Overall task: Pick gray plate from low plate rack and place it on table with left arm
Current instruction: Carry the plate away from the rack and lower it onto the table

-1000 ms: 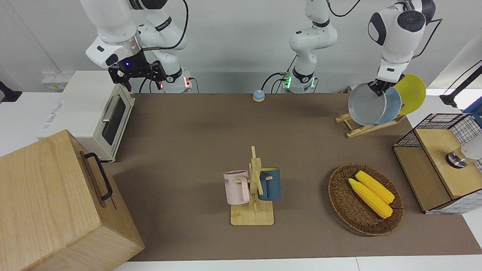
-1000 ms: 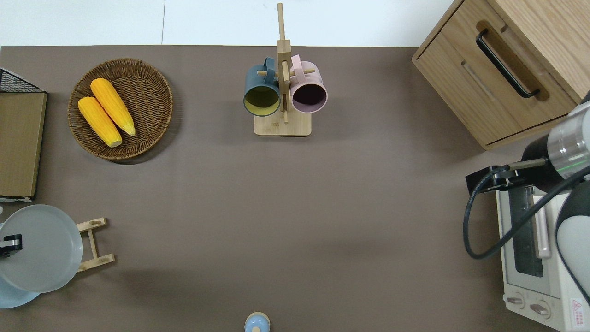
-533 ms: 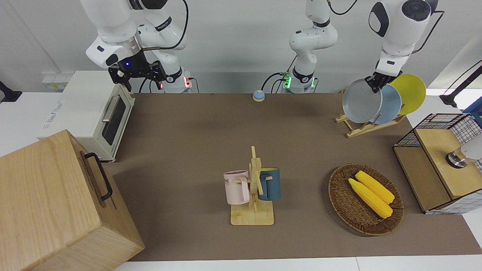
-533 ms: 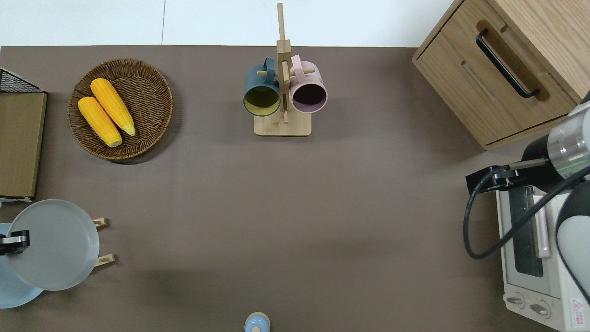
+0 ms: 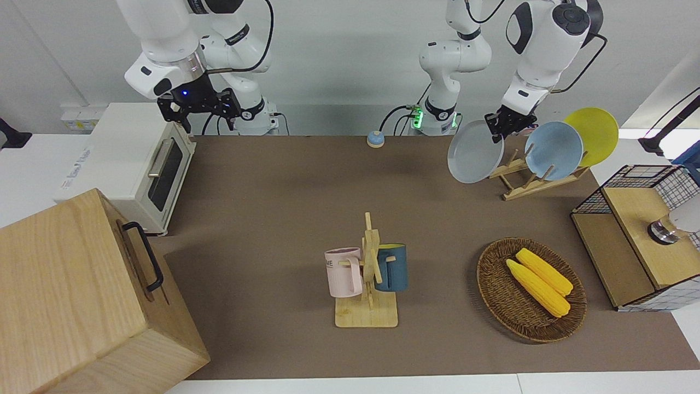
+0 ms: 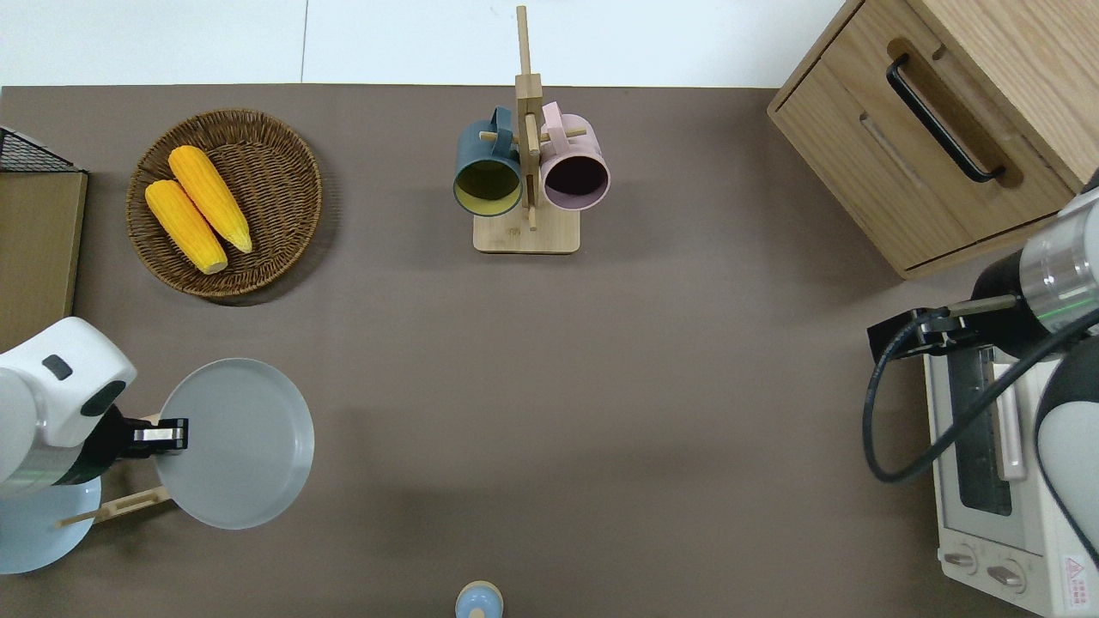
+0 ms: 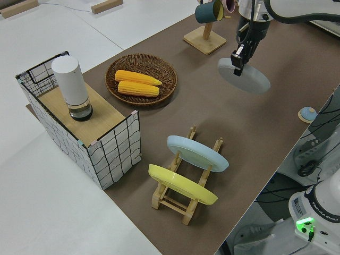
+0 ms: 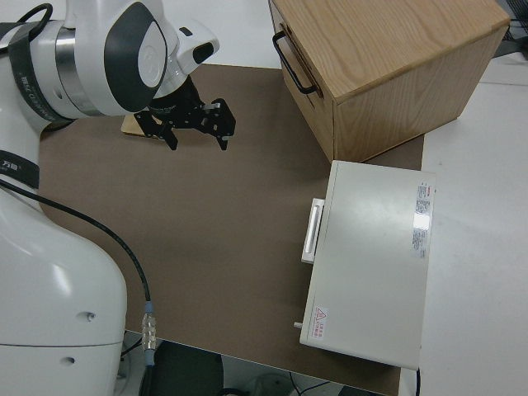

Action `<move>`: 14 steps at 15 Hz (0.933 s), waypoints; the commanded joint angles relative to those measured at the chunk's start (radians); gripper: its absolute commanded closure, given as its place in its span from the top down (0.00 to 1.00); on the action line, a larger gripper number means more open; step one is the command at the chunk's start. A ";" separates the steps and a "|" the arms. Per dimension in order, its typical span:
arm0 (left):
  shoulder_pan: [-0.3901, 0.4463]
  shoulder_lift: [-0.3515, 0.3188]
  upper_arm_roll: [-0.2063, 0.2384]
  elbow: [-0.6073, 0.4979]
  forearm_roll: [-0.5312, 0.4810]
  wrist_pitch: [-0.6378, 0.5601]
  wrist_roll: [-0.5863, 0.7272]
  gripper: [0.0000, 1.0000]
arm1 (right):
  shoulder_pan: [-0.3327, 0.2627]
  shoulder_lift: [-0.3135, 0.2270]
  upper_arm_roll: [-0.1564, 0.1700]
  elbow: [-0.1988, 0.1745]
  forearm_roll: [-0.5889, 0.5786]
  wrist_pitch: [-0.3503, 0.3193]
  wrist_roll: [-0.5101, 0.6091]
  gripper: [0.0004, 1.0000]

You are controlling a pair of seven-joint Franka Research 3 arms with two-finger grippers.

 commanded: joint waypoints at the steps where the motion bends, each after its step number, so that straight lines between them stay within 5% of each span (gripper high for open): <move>1: -0.033 0.005 0.013 -0.019 -0.088 0.027 0.009 0.12 | -0.023 -0.002 0.020 0.006 -0.006 -0.011 0.012 0.98; 14: 0.000 0.089 0.093 -0.183 -0.377 0.191 0.383 0.12 | -0.023 -0.002 0.021 0.006 -0.006 -0.011 0.012 0.98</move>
